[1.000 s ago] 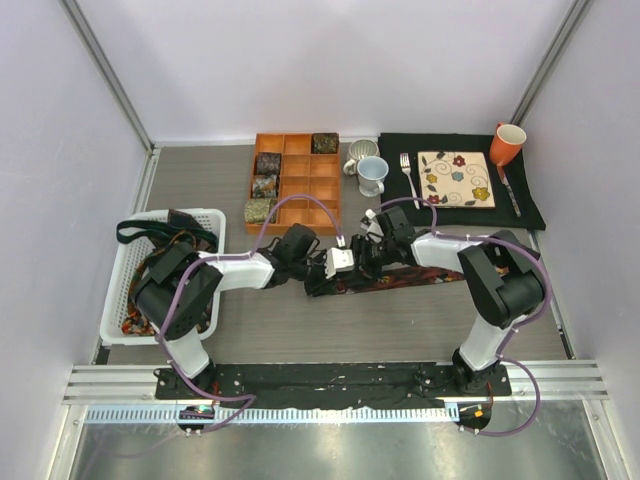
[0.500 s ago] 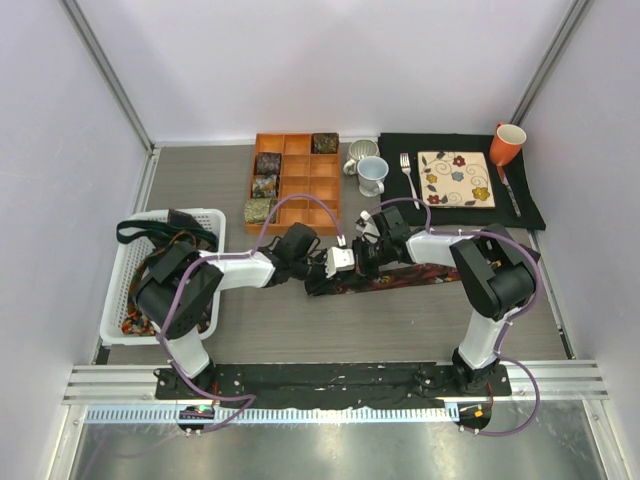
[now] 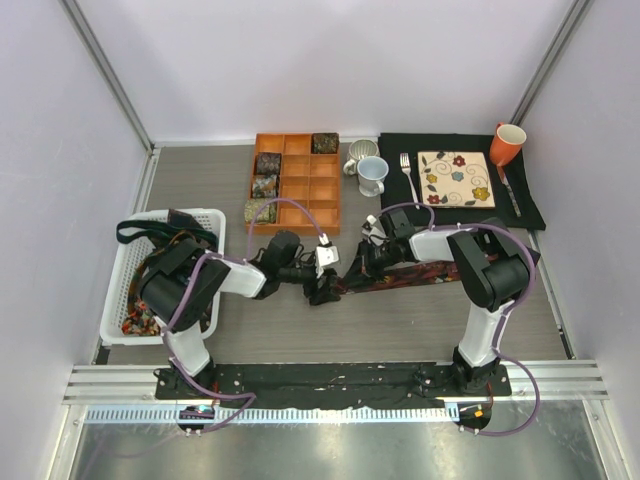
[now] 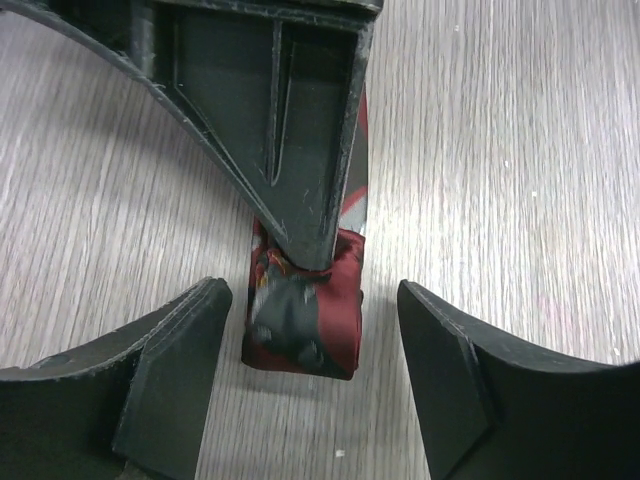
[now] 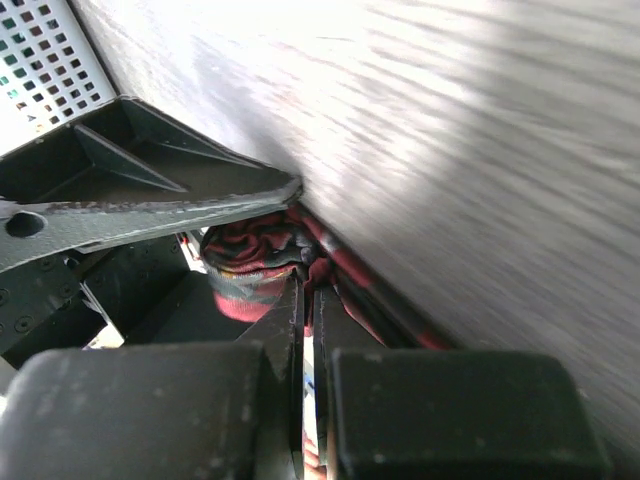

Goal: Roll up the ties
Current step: Roll the tie at the center of the board.

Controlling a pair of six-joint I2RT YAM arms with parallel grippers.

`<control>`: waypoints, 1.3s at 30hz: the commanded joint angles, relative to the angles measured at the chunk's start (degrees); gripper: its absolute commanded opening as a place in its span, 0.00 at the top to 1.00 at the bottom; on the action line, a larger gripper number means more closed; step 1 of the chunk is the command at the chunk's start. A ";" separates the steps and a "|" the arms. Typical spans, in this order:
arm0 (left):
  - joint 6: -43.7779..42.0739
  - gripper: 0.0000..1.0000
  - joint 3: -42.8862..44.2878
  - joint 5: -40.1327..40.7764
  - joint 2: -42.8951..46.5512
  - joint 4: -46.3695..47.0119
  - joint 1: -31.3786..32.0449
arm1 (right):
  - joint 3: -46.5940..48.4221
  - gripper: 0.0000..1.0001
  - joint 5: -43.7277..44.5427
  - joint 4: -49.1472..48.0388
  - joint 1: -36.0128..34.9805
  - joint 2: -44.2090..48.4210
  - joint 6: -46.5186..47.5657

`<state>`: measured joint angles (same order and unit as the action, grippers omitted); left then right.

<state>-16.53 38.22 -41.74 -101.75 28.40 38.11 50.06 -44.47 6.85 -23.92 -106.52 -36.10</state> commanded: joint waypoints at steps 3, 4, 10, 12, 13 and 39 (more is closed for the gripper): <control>3.97 0.26 -2.80 0.16 -3.62 10.35 0.30 | -3.74 0.99 14.14 8.79 1.25 -6.06 4.54; 3.97 0.27 -2.80 0.08 -3.80 10.88 0.39 | -3.66 0.99 14.93 8.88 1.25 -6.24 4.54; 3.61 0.46 -2.53 1.39 -5.65 11.06 1.27 | -3.57 0.99 16.08 9.41 1.33 -7.03 5.16; 2.48 0.59 -2.53 2.44 -4.86 9.84 1.35 | -3.22 0.99 15.56 9.15 1.33 -6.95 5.16; 1.69 0.69 -2.19 2.80 -4.33 6.87 1.44 | -3.04 0.99 15.29 9.06 1.25 -6.77 5.25; -10.62 0.83 6.78 13.43 0.77 -25.06 3.55 | 1.44 0.59 6.14 -1.31 -4.03 6.86 -4.86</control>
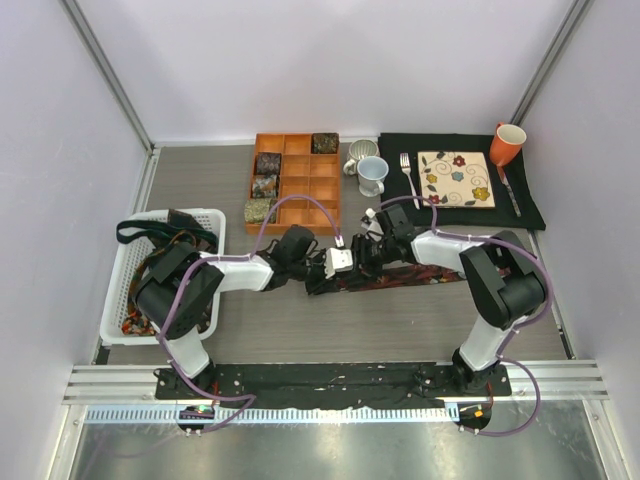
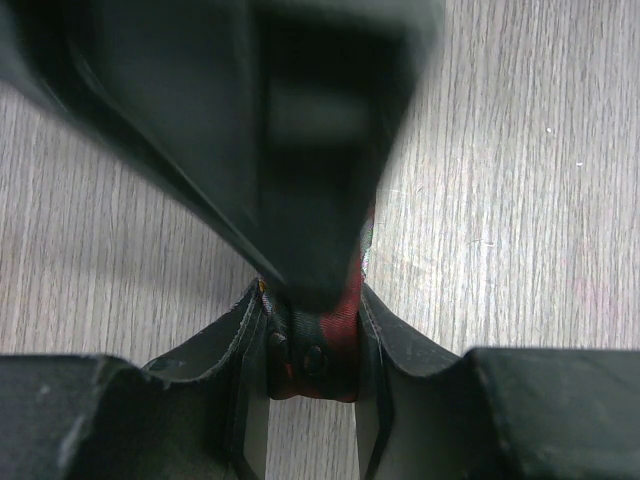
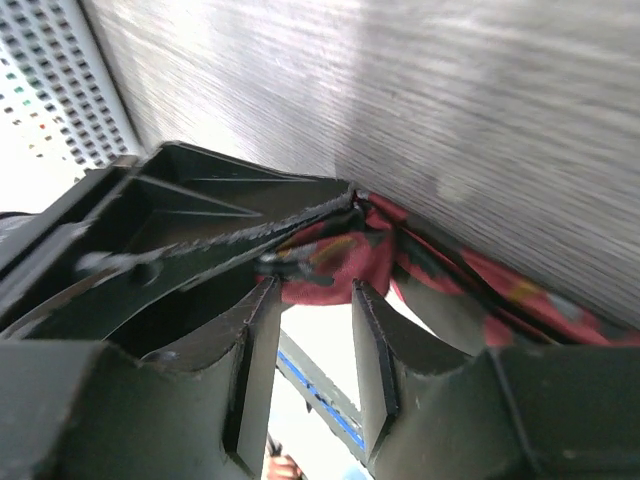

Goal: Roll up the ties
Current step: Roll the tie at the center of the board.

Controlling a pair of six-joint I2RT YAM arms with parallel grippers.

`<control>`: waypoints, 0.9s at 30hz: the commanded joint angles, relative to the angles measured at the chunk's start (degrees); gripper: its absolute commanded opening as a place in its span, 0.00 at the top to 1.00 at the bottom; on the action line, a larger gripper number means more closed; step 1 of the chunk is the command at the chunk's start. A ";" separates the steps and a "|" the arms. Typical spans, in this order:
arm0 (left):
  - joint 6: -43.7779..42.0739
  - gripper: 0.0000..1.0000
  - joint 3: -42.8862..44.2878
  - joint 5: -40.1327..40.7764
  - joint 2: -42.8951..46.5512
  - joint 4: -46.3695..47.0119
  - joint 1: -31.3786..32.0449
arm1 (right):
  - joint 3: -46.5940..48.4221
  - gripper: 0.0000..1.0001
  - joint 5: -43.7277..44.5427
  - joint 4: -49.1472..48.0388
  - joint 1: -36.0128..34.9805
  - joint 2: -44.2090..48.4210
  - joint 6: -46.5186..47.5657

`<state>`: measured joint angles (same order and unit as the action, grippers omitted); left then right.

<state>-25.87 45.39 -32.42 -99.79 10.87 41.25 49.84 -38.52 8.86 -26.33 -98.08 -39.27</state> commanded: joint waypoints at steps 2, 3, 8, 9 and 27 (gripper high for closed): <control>-1.20 0.83 -0.39 4.04 -1.20 -7.53 0.67 | 1.92 0.59 0.99 -4.02 -2.06 -2.81 -1.87; -1.20 0.83 -0.47 4.04 -1.29 -7.62 0.76 | 1.92 0.59 1.34 -4.20 -2.15 -3.25 -1.34; -1.20 0.82 -0.56 3.95 -1.55 -7.89 1.20 | 2.54 0.61 2.05 -4.91 -2.68 -5.10 -0.29; -1.20 0.82 -0.47 3.86 -1.55 -7.97 1.20 | 2.45 0.60 1.70 -5.17 -2.59 -4.84 -0.28; -1.55 0.80 0.76 2.10 -2.52 -9.64 1.11 | 3.15 0.49 -1.29 -5.08 -3.46 -1.32 2.00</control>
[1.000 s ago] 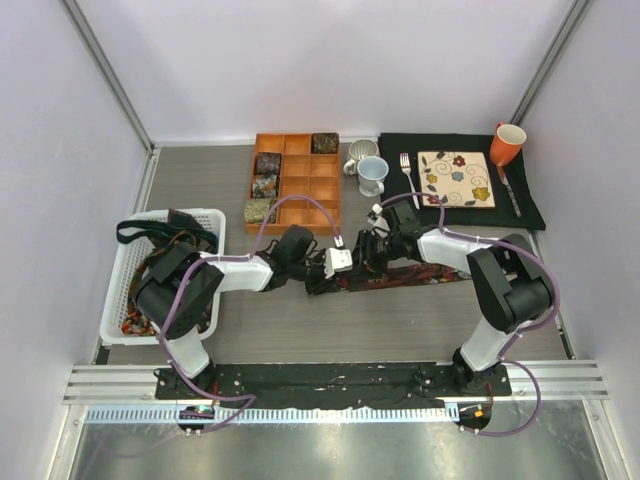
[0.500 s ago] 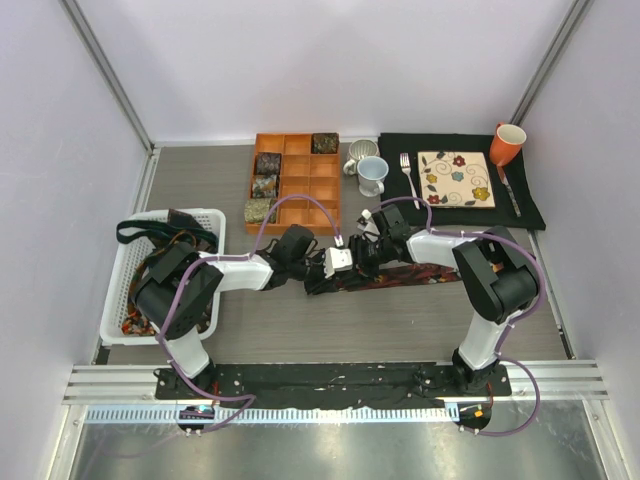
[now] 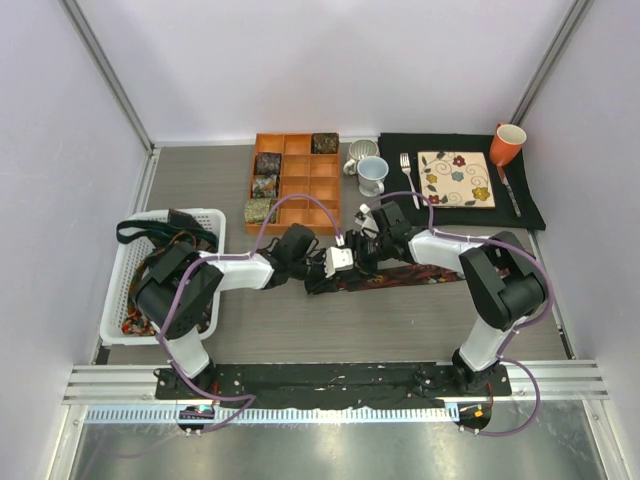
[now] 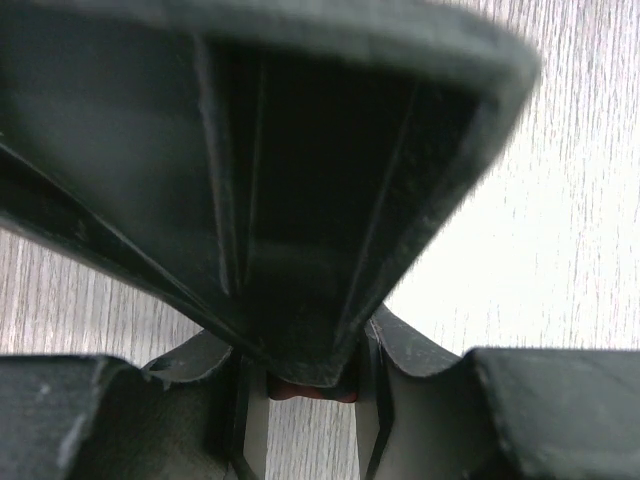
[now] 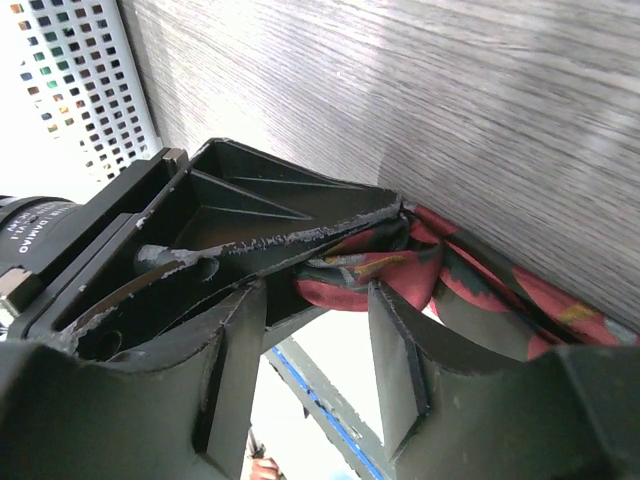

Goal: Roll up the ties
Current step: Roll the tie at the center of the board.

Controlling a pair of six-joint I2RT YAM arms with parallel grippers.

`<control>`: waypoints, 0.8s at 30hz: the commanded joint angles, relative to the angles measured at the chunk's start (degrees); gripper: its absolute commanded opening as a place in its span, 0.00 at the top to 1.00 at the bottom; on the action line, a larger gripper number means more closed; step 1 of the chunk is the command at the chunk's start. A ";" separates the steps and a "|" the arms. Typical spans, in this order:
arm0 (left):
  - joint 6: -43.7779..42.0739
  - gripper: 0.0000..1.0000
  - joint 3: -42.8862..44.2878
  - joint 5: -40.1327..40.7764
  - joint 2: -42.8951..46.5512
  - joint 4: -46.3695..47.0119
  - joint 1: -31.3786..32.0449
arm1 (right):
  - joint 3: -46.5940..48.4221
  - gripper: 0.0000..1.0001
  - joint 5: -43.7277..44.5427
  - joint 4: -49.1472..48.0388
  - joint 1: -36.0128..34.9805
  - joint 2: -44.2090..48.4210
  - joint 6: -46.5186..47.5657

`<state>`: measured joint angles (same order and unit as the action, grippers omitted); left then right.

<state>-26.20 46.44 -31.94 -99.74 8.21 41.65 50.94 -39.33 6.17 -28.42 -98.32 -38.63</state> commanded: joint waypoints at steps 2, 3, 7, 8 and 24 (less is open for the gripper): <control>-1.23 0.80 -0.29 1.62 -2.65 -6.98 0.80 | 2.59 0.51 -0.05 -1.61 -1.81 -2.66 2.76; -1.23 0.80 -0.21 1.53 -2.65 -7.06 0.80 | 2.76 0.53 0.39 -0.13 -1.98 -3.18 3.38; -0.88 0.79 -0.20 1.27 -2.91 -7.06 0.80 | 2.85 0.64 2.85 2.61 -1.99 -5.82 6.28; -0.79 0.79 -0.29 1.18 -3.00 -7.06 0.80 | 2.76 0.68 3.73 3.14 -1.99 -6.00 6.64; 5.01 0.36 -4.06 -5.58 -0.98 5.91 -1.30 | -3.47 0.99 2.33 5.69 5.48 -7.84 5.33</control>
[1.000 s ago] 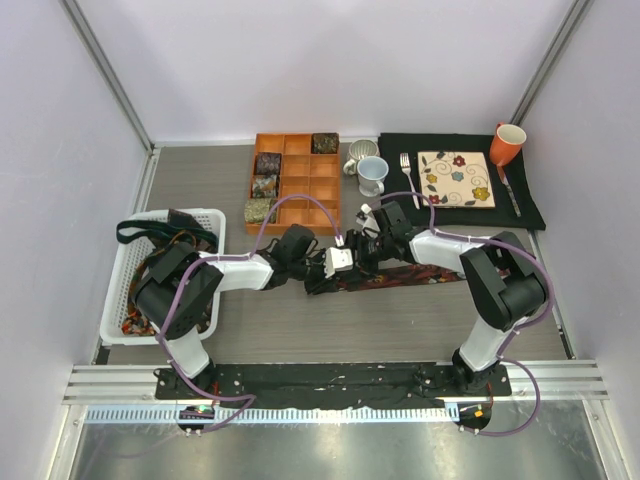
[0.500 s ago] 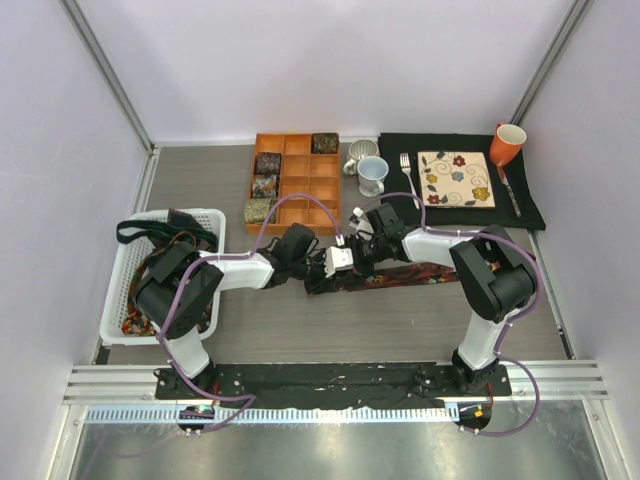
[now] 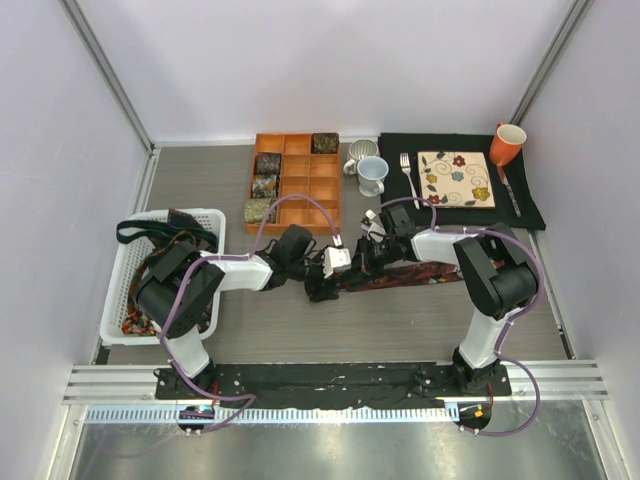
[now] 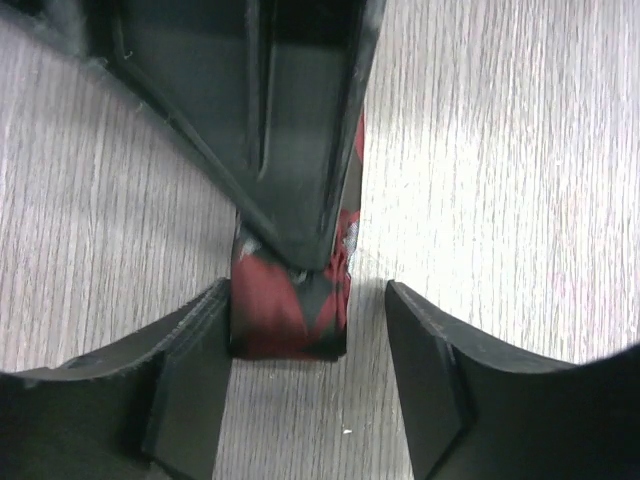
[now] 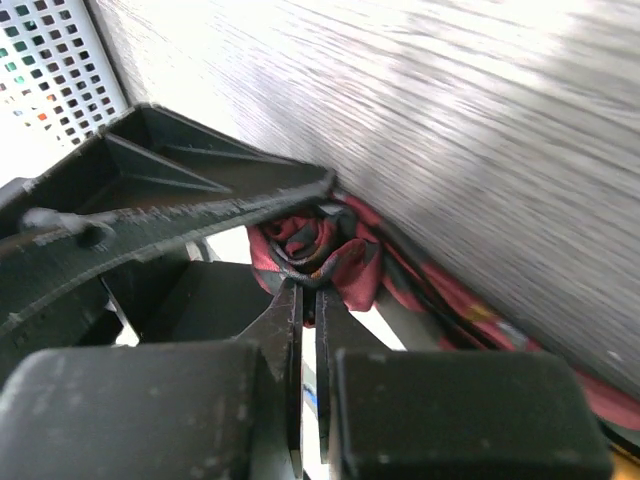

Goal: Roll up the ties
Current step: Roll the tie at the center of the board.

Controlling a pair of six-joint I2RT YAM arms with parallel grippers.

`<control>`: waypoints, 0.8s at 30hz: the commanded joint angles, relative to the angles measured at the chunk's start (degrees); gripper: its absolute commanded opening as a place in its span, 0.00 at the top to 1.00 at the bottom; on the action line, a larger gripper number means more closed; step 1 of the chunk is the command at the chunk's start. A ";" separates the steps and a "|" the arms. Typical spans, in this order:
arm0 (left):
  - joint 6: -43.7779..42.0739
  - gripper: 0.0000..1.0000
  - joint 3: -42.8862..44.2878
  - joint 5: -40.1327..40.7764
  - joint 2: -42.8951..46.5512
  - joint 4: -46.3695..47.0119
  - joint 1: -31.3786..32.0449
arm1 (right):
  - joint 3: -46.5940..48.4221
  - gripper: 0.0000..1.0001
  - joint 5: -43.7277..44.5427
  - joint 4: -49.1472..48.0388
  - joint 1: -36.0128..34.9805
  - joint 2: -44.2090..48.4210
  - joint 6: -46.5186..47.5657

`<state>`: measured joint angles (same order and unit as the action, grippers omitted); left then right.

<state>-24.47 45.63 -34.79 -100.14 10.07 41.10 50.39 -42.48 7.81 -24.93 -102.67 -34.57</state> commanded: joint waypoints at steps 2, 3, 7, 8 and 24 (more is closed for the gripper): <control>5.39 0.34 -4.31 -3.01 0.03 7.50 -1.02 | -3.63 0.99 5.21 4.66 3.04 -4.11 0.99; 6.01 0.33 -5.10 -2.92 0.12 10.04 -1.11 | -3.81 0.99 5.21 5.01 3.83 -4.29 1.17; 7.94 0.29 -6.16 -3.71 -0.14 14.54 -1.11 | -3.72 0.99 7.14 7.83 5.06 -3.85 2.57; 8.03 0.28 -6.25 -4.15 -0.41 15.59 -1.11 | -3.72 0.99 7.49 8.61 5.33 -4.02 3.01; 5.58 0.23 -1.07 -1.18 -7.88 20.35 2.14 | -1.96 0.99 10.84 10.65 5.59 -5.26 5.83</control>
<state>-16.95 43.03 -38.04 -105.75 29.61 41.30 50.26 -44.05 14.44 -18.74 -105.89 -33.10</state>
